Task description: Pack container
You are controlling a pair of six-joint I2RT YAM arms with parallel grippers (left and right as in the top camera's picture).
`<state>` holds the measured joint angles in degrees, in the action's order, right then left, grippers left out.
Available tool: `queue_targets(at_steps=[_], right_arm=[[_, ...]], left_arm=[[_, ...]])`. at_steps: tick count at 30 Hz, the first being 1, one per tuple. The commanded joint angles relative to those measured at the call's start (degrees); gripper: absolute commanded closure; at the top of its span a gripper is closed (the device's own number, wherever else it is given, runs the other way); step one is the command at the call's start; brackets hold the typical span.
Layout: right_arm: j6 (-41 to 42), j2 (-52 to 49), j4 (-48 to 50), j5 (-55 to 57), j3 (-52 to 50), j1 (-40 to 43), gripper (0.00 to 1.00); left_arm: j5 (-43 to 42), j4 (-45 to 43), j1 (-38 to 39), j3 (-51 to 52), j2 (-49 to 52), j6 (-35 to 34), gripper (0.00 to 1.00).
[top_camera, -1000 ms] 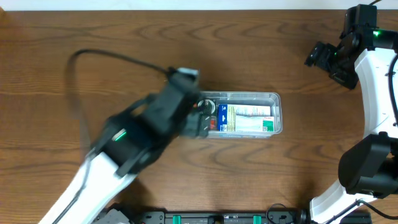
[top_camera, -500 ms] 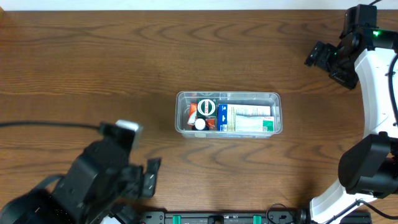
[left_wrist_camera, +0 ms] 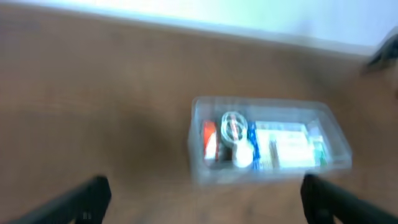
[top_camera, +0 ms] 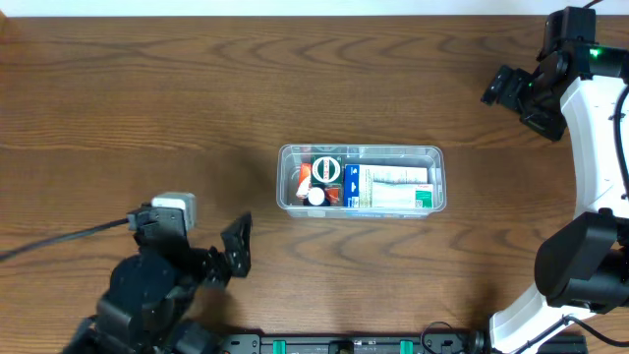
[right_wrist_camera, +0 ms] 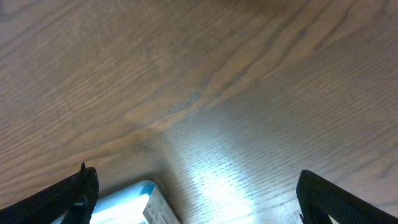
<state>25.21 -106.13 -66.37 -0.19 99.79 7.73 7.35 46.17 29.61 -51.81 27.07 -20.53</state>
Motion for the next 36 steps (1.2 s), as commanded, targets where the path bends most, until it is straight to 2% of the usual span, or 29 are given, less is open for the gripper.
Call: queue_targets(at_steps=[1, 7, 11, 14, 29, 33, 36], right_arm=[[0.46, 0.81, -0.07, 0.37, 0.98, 0.13, 0.01], [0.46, 0.81, -0.04, 0.37, 0.98, 0.13, 0.01], [0.46, 0.81, -0.07, 0.37, 0.98, 0.13, 0.01], [0.46, 0.81, -0.04, 0.37, 0.98, 0.13, 0.01], [0.46, 0.81, -0.04, 0.37, 0.98, 0.13, 0.01], [0.44, 0.81, -0.07, 0.37, 0.98, 0.13, 0.01], [0.46, 0.81, -0.07, 0.37, 0.98, 0.13, 0.01]], left_arm=[[-0.52, -9.49, -4.63, 10.56, -5.27, 2.27, 0.02], [-13.53, -34.58, -14.32, 28.59, -11.96, 9.64, 0.02], [-20.35, -48.48, -20.48, 37.33, -15.04, 9.84, 0.02], [-21.75, -54.62, -23.41, 41.31, -17.05, 9.81, 0.02], [-21.7, -56.19, -28.68, 49.86, -27.1, 18.84, 0.02], [-21.68, -56.61, -28.68, 51.58, -26.99, 18.88, 0.02], [-21.44, -55.3, -28.68, 51.58, -26.99, 21.64, 0.02]])
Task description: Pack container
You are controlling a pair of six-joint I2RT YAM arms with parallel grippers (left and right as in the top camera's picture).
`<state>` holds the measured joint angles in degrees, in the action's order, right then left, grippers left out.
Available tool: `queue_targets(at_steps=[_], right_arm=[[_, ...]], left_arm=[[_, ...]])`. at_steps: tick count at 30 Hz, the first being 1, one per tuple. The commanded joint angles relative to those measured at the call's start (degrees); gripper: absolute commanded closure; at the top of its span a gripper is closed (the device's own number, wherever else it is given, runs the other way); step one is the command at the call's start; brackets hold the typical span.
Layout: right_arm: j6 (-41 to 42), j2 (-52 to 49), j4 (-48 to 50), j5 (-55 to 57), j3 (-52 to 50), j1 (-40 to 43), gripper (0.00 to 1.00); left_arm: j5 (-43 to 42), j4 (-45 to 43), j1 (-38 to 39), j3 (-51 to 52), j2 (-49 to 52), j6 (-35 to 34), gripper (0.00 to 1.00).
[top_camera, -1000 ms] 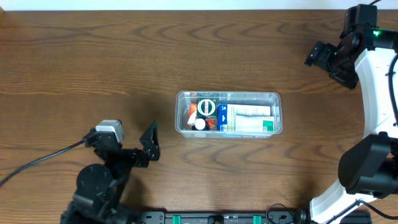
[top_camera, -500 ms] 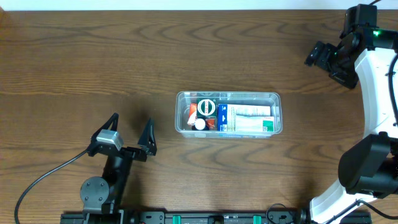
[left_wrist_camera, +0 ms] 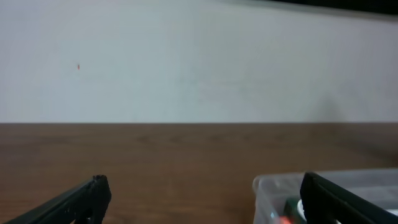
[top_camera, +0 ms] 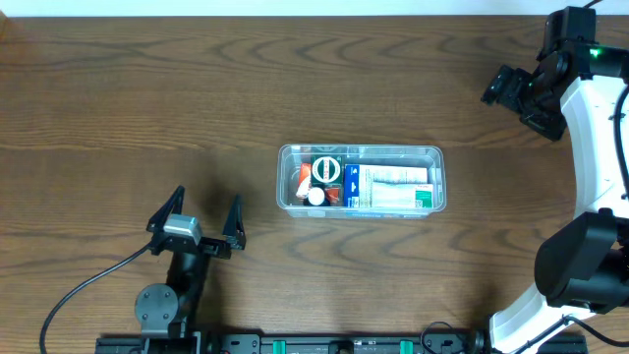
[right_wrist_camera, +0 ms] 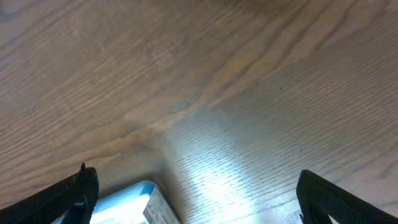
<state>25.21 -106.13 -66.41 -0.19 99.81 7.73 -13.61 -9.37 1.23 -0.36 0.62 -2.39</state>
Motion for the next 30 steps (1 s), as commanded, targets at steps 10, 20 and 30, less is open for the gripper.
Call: queue_targets(at_steps=[10, 20, 30], right_arm=[[0.46, 0.81, 0.0, 0.37, 0.96, 0.13, 0.01], [0.46, 0.81, -0.02, 0.39, 0.96, 0.13, 0.01], [0.46, 0.81, -0.02, 0.39, 0.96, 0.13, 0.01]], left_arm=[[-0.07, 12.15, -0.31, 0.13, -0.55, 7.78, 0.02], [0.11, 12.15, -0.31, 0.13, -0.39, 7.74, 0.02], [0.11, 12.15, -0.31, 0.13, -0.39, 7.74, 0.02]])
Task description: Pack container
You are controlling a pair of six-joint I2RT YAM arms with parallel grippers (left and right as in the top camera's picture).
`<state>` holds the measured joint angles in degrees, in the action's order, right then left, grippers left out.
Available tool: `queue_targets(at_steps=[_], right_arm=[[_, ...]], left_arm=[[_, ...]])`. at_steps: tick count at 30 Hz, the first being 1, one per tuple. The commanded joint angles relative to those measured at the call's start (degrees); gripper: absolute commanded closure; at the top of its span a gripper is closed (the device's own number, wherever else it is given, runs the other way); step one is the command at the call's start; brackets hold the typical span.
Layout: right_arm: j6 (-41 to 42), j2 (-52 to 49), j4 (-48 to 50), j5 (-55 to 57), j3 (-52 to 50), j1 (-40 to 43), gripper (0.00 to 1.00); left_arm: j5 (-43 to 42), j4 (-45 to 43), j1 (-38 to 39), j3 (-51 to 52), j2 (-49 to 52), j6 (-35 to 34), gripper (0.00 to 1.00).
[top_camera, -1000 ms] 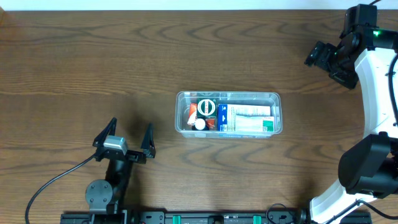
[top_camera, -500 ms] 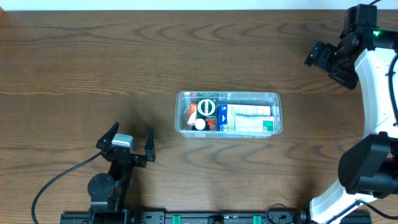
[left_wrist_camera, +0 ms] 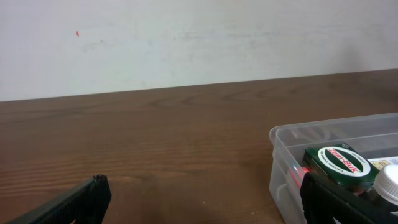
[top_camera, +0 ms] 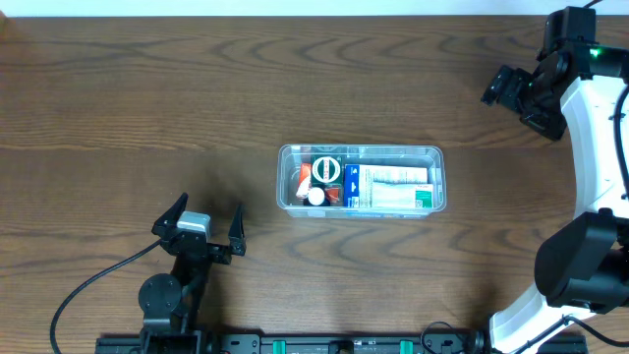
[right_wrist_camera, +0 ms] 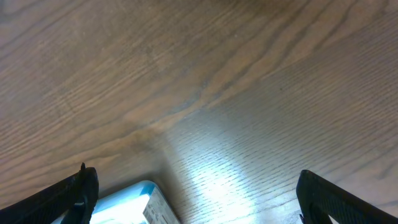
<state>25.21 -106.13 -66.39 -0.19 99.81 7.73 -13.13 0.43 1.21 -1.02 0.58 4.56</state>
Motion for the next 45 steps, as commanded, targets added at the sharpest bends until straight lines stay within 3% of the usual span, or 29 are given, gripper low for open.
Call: queue_targets(at_steps=[1, 27, 45], right_arm=[[0.46, 0.81, -0.04, 0.37, 0.96, 0.13, 0.01], [0.44, 1.95, -0.04, 0.39, 0.96, -0.04, 0.01], [0.44, 24.94, 0.31, 5.33, 0.96, -10.47, 0.01]], left_arm=[[-0.37, 2.36, -0.28, 0.79, -0.35, 0.79, 0.02], [-0.37, 2.36, -0.28, 0.79, -0.35, 0.79, 0.02], [-0.37, 2.36, -0.28, 0.79, -0.35, 0.79, 0.02]])
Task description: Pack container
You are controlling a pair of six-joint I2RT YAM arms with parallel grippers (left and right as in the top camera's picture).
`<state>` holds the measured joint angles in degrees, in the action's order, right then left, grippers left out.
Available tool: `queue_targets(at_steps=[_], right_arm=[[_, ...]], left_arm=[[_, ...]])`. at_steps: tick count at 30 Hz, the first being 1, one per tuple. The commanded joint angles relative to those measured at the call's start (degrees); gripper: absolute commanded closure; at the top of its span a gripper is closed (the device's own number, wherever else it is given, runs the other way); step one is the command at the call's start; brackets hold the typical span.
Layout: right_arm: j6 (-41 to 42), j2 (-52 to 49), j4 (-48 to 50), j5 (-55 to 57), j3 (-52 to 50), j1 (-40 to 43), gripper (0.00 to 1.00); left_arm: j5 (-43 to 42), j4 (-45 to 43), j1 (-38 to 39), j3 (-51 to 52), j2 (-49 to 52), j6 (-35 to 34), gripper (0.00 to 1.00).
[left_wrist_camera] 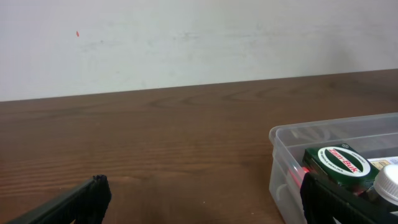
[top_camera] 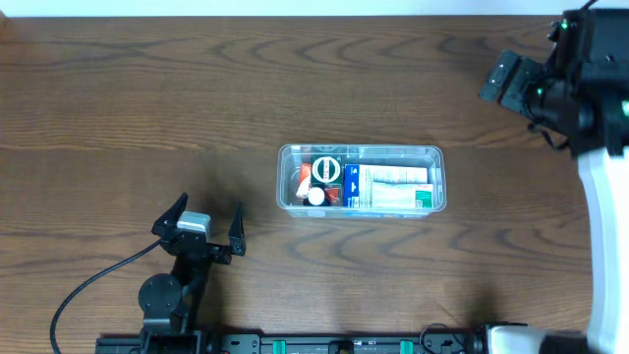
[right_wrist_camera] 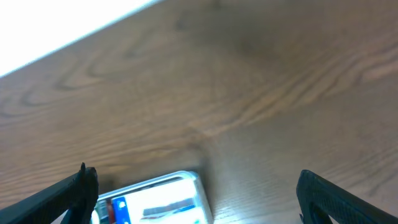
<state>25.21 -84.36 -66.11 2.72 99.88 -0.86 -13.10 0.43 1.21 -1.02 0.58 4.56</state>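
A clear plastic container point(top_camera: 433, 181) sits mid-table, holding a white and blue box point(top_camera: 388, 187), a green round tin point(top_camera: 326, 170), a white-capped bottle point(top_camera: 315, 196) and a red item point(top_camera: 303, 175). My left gripper point(top_camera: 204, 232) rests low near the front edge, left of the container, open and empty; its wrist view shows the container's end point(left_wrist_camera: 283, 180) and the tin point(left_wrist_camera: 342, 163). My right gripper point(top_camera: 515, 84) is high at the far right, open and empty, and its blurred wrist view looks down on the container point(right_wrist_camera: 198, 185).
The wooden table point(top_camera: 147, 108) spreads around the container. A white wall point(left_wrist_camera: 186, 37) stands behind the table's far edge. The left arm's black cable point(top_camera: 88, 280) trails toward the front left. The right arm's white body point(top_camera: 604, 197) runs down the right edge.
The right arm has lifted and shifted, so its wrist view now takes in more of the container and the far table edge. The left arm has not moved.
The left arm stood raised at the front left, open, looking down at the packed container. It then lay low by the front edge, still open, and settled there. The right gripper stayed open at the far right until it rose just now.
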Motion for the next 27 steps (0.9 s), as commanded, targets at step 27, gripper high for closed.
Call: queue_targets(at_steps=[27], right_arm=[[-0.02, 26.18, -10.45, 7.41, 0.87, -5.2, 0.01]], left_arm=[[-0.39, 2.36, -0.28, 0.79, -0.35, 0.79, 0.02]])
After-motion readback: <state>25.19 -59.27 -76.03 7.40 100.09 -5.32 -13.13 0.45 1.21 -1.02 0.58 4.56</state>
